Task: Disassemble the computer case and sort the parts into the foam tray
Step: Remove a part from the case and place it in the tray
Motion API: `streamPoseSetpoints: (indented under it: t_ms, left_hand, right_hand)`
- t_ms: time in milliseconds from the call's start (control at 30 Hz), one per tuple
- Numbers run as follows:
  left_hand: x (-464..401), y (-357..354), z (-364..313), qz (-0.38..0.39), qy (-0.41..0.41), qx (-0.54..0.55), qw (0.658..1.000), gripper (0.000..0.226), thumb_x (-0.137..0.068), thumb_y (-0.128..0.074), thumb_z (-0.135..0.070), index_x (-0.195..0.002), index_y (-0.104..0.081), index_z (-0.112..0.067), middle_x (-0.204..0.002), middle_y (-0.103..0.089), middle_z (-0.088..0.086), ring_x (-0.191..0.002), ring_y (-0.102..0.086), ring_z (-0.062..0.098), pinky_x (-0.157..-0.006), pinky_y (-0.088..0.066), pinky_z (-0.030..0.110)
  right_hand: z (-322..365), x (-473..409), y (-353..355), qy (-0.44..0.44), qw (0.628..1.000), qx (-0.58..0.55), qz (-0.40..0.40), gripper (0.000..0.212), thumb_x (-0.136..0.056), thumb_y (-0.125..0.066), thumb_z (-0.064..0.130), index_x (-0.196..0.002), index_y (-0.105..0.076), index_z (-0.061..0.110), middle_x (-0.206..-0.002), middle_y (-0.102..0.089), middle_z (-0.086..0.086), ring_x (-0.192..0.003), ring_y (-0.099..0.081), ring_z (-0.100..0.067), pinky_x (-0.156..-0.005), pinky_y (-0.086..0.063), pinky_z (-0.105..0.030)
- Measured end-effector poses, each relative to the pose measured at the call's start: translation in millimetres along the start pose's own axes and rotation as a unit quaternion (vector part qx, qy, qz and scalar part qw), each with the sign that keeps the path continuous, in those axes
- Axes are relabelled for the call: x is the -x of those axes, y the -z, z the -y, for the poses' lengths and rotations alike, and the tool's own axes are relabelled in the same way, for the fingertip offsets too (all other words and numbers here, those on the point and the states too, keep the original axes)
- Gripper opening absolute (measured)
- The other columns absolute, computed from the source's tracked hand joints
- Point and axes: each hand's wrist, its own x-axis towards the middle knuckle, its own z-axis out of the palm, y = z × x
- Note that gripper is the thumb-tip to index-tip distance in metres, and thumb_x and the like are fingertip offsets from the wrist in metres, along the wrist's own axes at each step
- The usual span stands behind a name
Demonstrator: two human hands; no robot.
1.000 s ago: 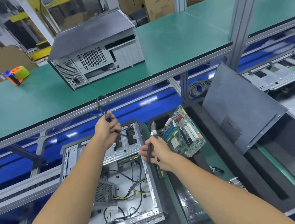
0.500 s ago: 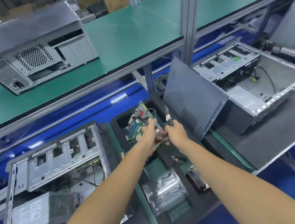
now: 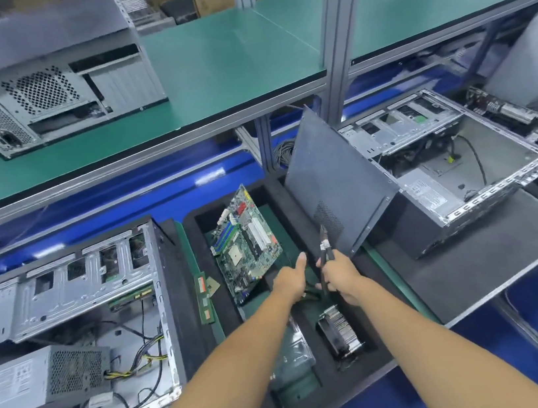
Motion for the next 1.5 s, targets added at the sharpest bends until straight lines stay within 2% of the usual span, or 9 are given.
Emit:
streamPoseSetpoints:
  t_ms: [133,233,333,500,700,933,1100,1300,1500]
  left_hand:
    - [3.8,12.2,6.4,0.055,-0.01,0.036,0.998,0.081,-0.103,-0.024,-0.068,-0.161,-0.027,-0.011,-0.167,-0.02,0.018,-0.152,-0.025,0.034,-0.125,-0.021,0.046]
    - [0.6,10.8,13.8,0.066,-0.004,-0.008,0.998,0.084,-0.1,-0.032,-0.072,-0.164,-0.016,-0.02,-0.167,-0.004,0.018,-0.154,-0.014,0.039,-0.126,-0.015,0.05]
    - [4.4,9.4,15.1,0.037,-0.065,-0.004,0.997,0.082,-0.103,-0.052,-0.05,-0.164,-0.011,-0.011,-0.162,-0.013,0.023,-0.15,-0.024,0.037,-0.123,-0.021,0.038]
    - [41.5,35.3,23.3,0.01,-0.153,-0.035,0.988,0.038,-0.103,-0.049,-0.018,-0.14,-0.056,-0.012,-0.142,-0.059,0.014,-0.127,-0.057,0.031,-0.108,-0.045,0.039]
    - [90.4,193.5,75.0,-0.12,-0.378,-0.407,0.823,0.024,-0.103,-0.05,-0.032,-0.115,-0.064,-0.017,-0.108,-0.06,0.007,-0.107,-0.057,0.028,-0.086,-0.049,0.041]
    - [113.7,367.9,237.4,-0.093,-0.342,-0.401,0.845,0.078,-0.088,-0.038,-0.086,-0.143,-0.043,-0.03,-0.119,-0.037,-0.006,-0.112,-0.034,0.014,-0.102,-0.037,0.041]
    - [124.2,384.7,335.0,-0.061,-0.253,-0.532,0.806,0.145,-0.059,-0.043,-0.103,-0.161,-0.009,-0.007,-0.146,-0.035,0.013,-0.134,-0.036,0.031,-0.116,-0.029,0.045]
    - [115.1,380.3,351.7,-0.093,-0.288,-0.552,0.777,0.127,-0.08,-0.065,-0.076,-0.162,0.002,-0.005,-0.154,-0.034,0.015,-0.133,-0.043,0.03,-0.112,-0.039,0.043]
    - [124.5,389.0,329.5,-0.069,-0.299,-0.478,0.823,0.114,-0.074,-0.077,-0.07,-0.149,-0.023,-0.004,-0.144,-0.044,0.014,-0.126,-0.05,0.031,-0.104,-0.045,0.044]
  right_hand:
    - [-5.8,2.6,-7.9,-0.026,0.999,-0.04,-0.008,0.032,-0.09,-0.032,-0.007,-0.103,-0.058,0.006,-0.065,-0.047,-0.009,-0.056,-0.042,-0.019,-0.051,-0.04,-0.033]
    - [-4.7,2.2,-16.0,-0.012,0.999,-0.043,-0.005,0.034,-0.088,-0.031,-0.01,-0.1,-0.057,0.007,-0.062,-0.046,-0.007,-0.05,-0.037,-0.015,-0.044,-0.027,-0.027]
    - [-1.7,4.6,-24.4,0.015,0.999,-0.015,-0.031,0.03,-0.086,-0.035,-0.011,-0.098,-0.058,0.004,-0.068,-0.052,-0.011,-0.057,-0.043,-0.02,-0.052,-0.033,-0.027]
    - [0.2,22.1,-44.9,0.1,0.978,0.129,-0.128,0.02,-0.089,-0.046,-0.003,-0.097,-0.059,0.01,-0.091,-0.064,-0.014,-0.097,-0.053,-0.035,-0.071,-0.036,-0.035]
    - [31.1,70.4,-122.5,0.197,0.964,0.113,-0.141,0.016,-0.095,-0.054,0.022,-0.086,-0.043,0.015,-0.086,-0.065,-0.013,-0.083,-0.064,-0.039,-0.076,-0.052,-0.048]
    - [45.0,131.8,-238.5,0.283,0.928,0.222,-0.098,0.013,-0.097,-0.05,0.037,-0.09,-0.042,0.03,-0.082,-0.058,0.008,-0.069,-0.055,-0.019,-0.058,-0.031,-0.032]
    - [32.1,162.2,-283.1,0.283,0.906,0.283,-0.139,0.028,-0.094,-0.064,0.037,-0.114,-0.05,0.023,-0.121,-0.048,-0.007,-0.114,-0.052,-0.032,-0.088,-0.05,-0.048]
    - [20.3,172.8,-287.2,0.317,0.887,0.291,-0.164,0.027,-0.096,-0.065,0.03,-0.116,-0.051,0.019,-0.125,-0.044,-0.005,-0.108,-0.049,-0.026,-0.078,-0.045,-0.04]
    - [15.9,177.9,-282.7,0.338,0.916,0.139,-0.164,0.015,-0.097,-0.061,0.022,-0.102,-0.047,0.021,-0.115,-0.048,-0.002,-0.093,-0.055,-0.026,-0.069,-0.039,-0.036]
